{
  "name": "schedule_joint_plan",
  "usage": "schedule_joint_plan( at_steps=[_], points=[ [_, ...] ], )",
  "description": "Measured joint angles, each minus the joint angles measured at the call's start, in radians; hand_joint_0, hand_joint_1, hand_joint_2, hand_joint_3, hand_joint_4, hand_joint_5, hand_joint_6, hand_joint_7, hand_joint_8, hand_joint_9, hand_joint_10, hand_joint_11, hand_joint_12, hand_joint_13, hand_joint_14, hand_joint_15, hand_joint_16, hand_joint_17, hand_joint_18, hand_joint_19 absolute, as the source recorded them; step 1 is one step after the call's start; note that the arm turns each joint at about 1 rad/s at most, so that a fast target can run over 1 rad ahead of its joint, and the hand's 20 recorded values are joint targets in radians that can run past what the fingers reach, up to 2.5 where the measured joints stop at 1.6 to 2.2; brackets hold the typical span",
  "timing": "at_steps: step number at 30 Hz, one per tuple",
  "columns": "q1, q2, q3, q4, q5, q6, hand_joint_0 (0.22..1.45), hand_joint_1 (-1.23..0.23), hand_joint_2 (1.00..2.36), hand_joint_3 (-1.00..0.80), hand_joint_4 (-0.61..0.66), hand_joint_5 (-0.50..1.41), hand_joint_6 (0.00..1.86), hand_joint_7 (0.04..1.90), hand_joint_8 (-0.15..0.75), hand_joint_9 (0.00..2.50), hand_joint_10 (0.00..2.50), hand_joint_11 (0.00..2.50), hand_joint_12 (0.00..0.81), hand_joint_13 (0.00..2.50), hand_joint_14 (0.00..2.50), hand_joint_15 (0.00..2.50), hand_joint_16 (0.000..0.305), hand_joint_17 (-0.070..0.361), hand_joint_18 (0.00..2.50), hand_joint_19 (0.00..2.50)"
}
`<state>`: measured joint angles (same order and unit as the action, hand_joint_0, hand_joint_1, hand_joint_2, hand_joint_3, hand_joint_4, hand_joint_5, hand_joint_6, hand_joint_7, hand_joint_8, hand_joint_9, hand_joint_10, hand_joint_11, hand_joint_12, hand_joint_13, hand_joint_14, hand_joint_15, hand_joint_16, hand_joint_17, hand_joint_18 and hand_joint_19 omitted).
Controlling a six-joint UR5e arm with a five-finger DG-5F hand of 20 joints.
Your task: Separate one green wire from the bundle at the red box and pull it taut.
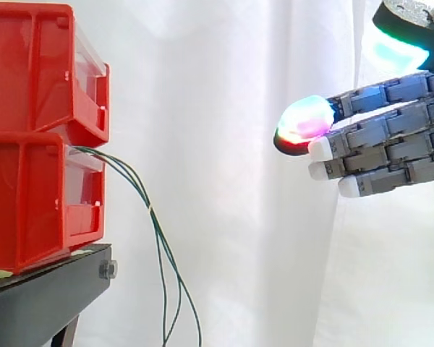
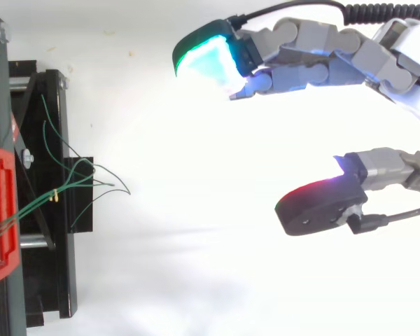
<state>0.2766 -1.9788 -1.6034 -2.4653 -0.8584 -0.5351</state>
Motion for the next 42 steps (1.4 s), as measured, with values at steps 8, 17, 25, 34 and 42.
schedule_joint_plan(
  at_steps=[8,17,25,34,42],
  points=[
    [-0.001,-0.064,0.012,0.017,0.007,0.017,0.55,-0.60,1.01,-0.41,0.30,-0.18,0.50,0.75,0.311,0.62,0.00,0.11,0.362,0.43,0.00,0.06,0.051,0.116,0.44,0.10],
    [-0.008,-0.114,0.034,0.008,0.021,0.008,0.55,-0.60,1.01,-0.41,0.31,-0.18,0.50,0.76,0.313,0.64,0.00,0.13,0.366,0.45,0.00,0.08,0.051,0.116,0.45,0.11],
    [-0.009,-0.173,0.095,0.058,0.021,-0.036,0.55,-0.59,1.01,-0.41,0.32,-0.17,0.50,0.77,0.314,0.65,0.00,0.12,0.372,0.48,0.00,0.09,0.052,0.116,0.46,0.12],
    [-0.020,-0.297,0.258,-0.001,0.002,0.013,0.55,-0.59,1.01,-0.41,0.32,-0.16,0.50,0.78,0.317,0.66,0.00,0.13,0.374,0.51,0.00,0.11,0.052,0.117,0.48,0.13],
    [-0.021,-0.327,0.289,0.030,-0.002,-0.017,0.55,-0.59,1.01,-0.41,0.32,-0.16,0.50,0.79,0.315,0.67,0.00,0.15,0.383,0.53,0.00,0.13,0.052,0.117,0.49,0.14]
  ],
)
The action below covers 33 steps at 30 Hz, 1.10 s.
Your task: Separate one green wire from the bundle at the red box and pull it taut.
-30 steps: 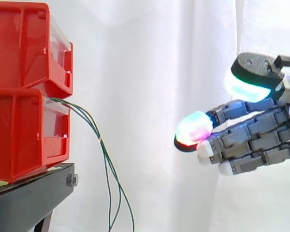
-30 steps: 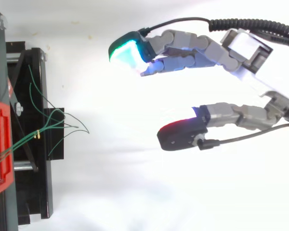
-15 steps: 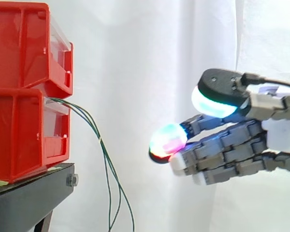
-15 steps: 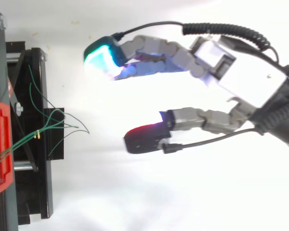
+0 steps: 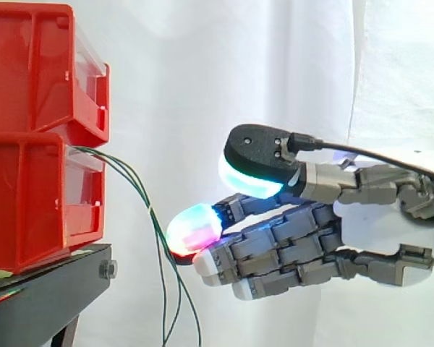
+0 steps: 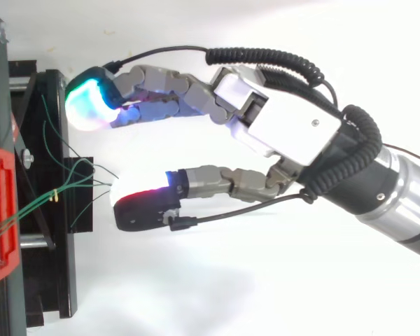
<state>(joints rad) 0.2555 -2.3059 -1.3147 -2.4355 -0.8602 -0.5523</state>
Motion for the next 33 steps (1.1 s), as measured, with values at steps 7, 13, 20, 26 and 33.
schedule_joint_plan(
  at_steps=[7,13,20,26,33],
  points=[
    [0.006,-0.052,0.047,0.026,-0.004,0.011,0.55,-0.59,1.01,-0.41,0.34,-0.15,0.50,0.81,0.317,0.68,0.01,0.15,0.385,0.55,0.01,0.16,0.052,0.117,0.50,0.15],
    [0.017,-0.064,0.058,0.048,-0.006,-0.014,0.56,-0.59,1.01,-0.41,0.36,-0.14,0.50,0.84,0.321,0.70,0.01,0.16,0.389,0.57,0.01,0.17,0.053,0.119,0.52,0.18],
    [0.034,-0.090,0.061,0.086,-0.004,-0.017,0.57,-0.58,1.01,-0.41,0.39,-0.11,0.50,0.90,0.322,0.73,0.01,0.18,0.388,0.61,0.01,0.18,0.052,0.118,0.54,0.19],
    [0.047,-0.091,0.071,0.092,-0.003,-0.024,0.58,-0.58,1.01,-0.41,0.41,-0.10,0.50,0.92,0.322,0.77,0.01,0.18,0.386,0.64,0.01,0.20,0.052,0.117,0.57,0.21],
    [0.057,-0.091,0.076,0.106,-0.002,-0.033,0.59,-0.59,1.01,-0.41,0.41,-0.08,0.50,0.96,0.324,0.82,0.01,0.20,0.382,0.67,0.01,0.21,0.051,0.115,0.59,0.22]
  ],
)
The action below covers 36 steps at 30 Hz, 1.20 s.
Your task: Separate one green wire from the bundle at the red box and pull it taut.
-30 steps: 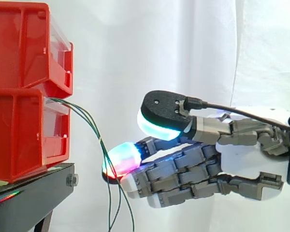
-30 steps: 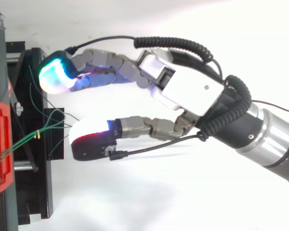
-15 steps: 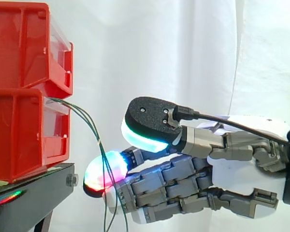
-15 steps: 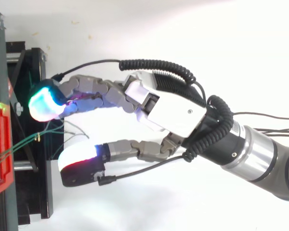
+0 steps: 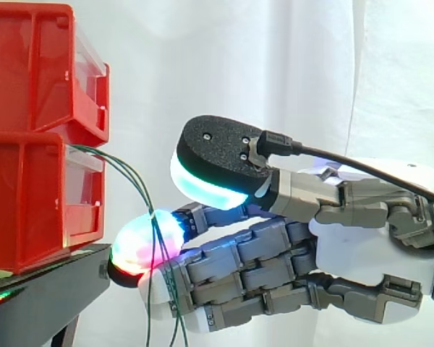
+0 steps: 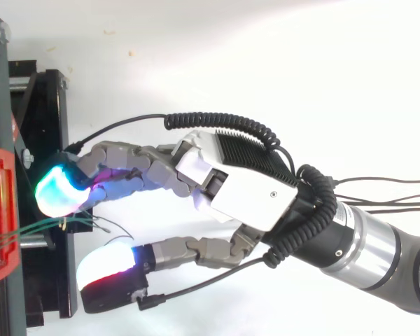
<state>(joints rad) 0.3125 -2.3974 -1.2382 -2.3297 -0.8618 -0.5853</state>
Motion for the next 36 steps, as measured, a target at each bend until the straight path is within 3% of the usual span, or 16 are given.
schedule_joint_plan(
  at_steps=[5,16,24,30,36],
  points=[
    [0.004,0.000,0.000,0.010,-0.001,-0.001,0.61,-0.63,1.01,-0.40,0.40,-0.07,0.50,1.03,0.320,0.83,0.01,0.20,0.381,0.69,0.01,0.22,0.050,0.113,0.59,0.23],
    [0.008,0.000,0.000,0.012,-0.003,0.001,0.63,-0.70,1.01,-0.38,0.26,-0.06,0.50,1.22,0.320,0.85,0.01,0.24,0.377,0.71,0.01,0.24,0.050,0.111,0.60,0.25],
    [0.014,-0.004,0.000,0.020,0.000,0.008,0.62,-0.69,1.01,-0.38,0.29,-0.06,0.50,1.19,0.322,0.86,0.01,0.27,0.376,0.71,0.01,0.26,0.050,0.111,0.60,0.26],
    [0.015,-0.046,0.013,0.080,-0.003,0.081,0.62,-0.66,1.01,-0.38,0.29,-0.06,0.50,1.17,0.321,0.87,0.01,0.27,0.378,0.72,0.01,0.26,0.050,0.112,0.61,0.26],
    [0.017,-0.120,0.070,0.096,-0.022,0.202,0.61,-0.65,1.01,-0.38,0.29,-0.06,0.50,1.17,0.328,0.88,0.01,0.26,0.381,0.74,0.01,0.27,0.050,0.112,0.61,0.27]
  ],
)
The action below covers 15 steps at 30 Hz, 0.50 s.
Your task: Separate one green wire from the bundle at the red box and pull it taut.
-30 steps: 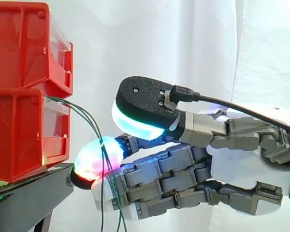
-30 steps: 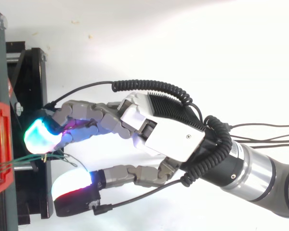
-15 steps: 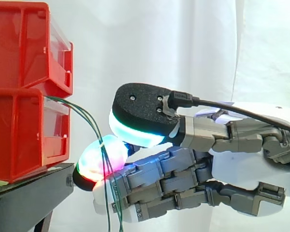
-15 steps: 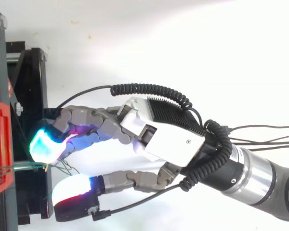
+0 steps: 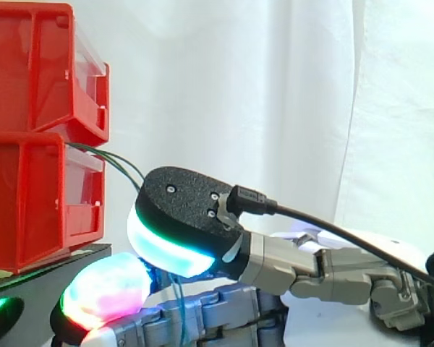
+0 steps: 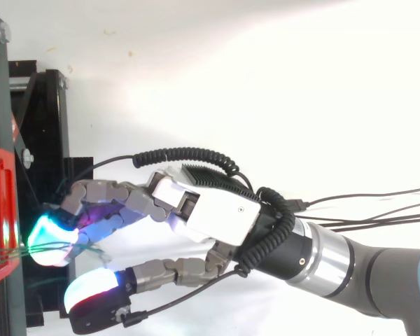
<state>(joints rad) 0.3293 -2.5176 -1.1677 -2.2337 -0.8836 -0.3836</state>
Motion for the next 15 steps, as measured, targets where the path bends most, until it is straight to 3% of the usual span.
schedule_joint_plan(
  at_steps=[7,15],
  points=[
    [-0.002,-0.011,0.010,-0.016,-0.006,0.053,0.61,-0.62,1.01,-0.38,0.29,-0.06,0.50,1.17,0.328,0.89,0.01,0.28,0.380,0.75,0.01,0.28,0.050,0.113,0.62,0.27],
    [-0.004,-0.011,0.011,-0.018,-0.007,0.070,0.59,-0.55,1.01,-0.40,0.28,-0.07,0.50,1.16,0.329,0.90,0.01,0.28,0.384,0.76,0.01,0.28,0.051,0.115,0.63,0.28]
  ],
)
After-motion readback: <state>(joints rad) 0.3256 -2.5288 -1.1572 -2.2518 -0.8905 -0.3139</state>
